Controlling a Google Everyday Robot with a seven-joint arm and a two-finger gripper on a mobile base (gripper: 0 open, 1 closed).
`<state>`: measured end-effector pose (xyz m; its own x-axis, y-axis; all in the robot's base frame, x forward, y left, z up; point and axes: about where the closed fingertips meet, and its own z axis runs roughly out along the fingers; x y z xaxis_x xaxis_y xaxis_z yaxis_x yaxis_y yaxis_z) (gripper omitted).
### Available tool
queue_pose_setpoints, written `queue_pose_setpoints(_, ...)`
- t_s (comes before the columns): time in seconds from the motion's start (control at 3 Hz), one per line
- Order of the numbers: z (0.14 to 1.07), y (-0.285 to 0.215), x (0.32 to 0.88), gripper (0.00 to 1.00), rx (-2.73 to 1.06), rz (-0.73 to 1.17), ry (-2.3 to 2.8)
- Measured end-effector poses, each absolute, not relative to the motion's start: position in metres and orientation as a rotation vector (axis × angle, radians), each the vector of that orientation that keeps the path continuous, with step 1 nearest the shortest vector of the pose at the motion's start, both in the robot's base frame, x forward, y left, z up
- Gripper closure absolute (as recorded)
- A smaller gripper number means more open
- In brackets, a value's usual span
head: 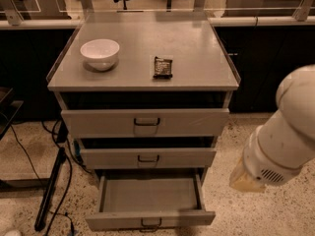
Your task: Close bottom drawer
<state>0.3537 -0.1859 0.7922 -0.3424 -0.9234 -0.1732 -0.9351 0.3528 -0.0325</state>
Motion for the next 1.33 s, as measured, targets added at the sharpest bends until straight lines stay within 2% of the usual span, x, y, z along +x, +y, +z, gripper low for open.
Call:
queue_pose_setpoints(0.67, 0.64, -0.183, 0.34, 1.0, -1.57, 0.281, 2.645)
queue_pose_setpoints(1.33, 0.624, -0.179, 0.337, 1.0, -1.539, 0.302, 2.674)
